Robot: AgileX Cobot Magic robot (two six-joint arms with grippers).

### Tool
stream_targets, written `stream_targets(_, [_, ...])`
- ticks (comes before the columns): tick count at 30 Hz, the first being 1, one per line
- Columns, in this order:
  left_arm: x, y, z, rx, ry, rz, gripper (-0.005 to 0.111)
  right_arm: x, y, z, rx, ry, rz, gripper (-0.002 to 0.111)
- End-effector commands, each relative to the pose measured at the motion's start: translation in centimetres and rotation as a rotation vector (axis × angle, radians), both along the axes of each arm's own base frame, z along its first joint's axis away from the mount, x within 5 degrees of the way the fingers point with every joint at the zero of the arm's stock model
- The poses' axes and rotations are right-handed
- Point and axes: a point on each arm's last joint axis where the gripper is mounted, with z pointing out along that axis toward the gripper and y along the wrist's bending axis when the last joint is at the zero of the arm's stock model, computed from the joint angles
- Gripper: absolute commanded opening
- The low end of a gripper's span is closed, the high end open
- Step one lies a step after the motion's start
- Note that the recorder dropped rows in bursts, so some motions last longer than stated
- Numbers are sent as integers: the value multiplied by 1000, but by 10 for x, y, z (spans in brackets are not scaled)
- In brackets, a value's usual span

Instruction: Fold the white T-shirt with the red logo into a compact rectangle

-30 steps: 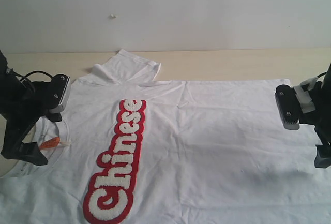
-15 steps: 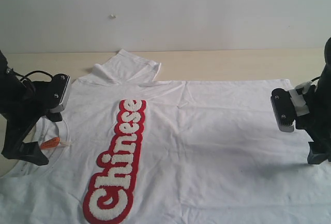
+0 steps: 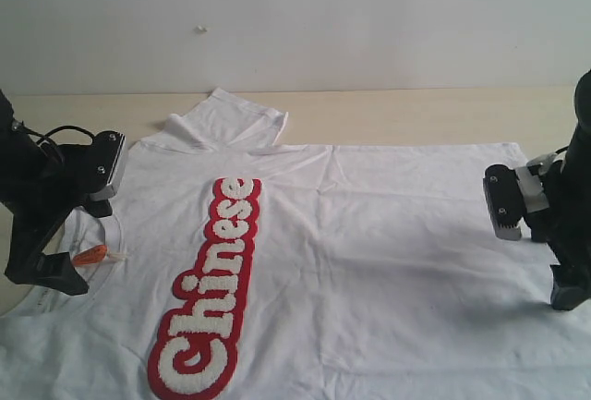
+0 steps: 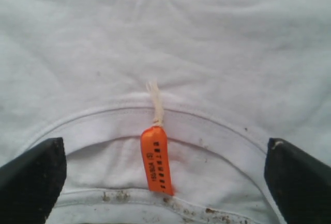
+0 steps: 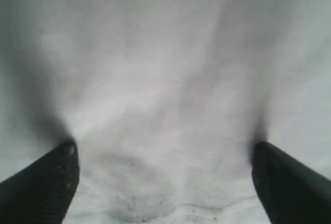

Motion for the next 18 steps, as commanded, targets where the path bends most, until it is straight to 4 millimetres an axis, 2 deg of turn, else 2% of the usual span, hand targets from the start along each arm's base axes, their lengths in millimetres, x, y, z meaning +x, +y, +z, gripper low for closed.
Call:
stream_targets(1, [1, 1, 1, -10, -1, 11, 105, -5, -5, 7, -41, 47, 30, 97])
stream_targets(12, [1, 0, 2, -19, 0, 18, 105, -3, -20, 5, -62, 11, 12, 95])
stream_targets(18, [1, -1, 1, -27, 3, 25, 105, 1, -19, 0, -50, -21, -6, 95])
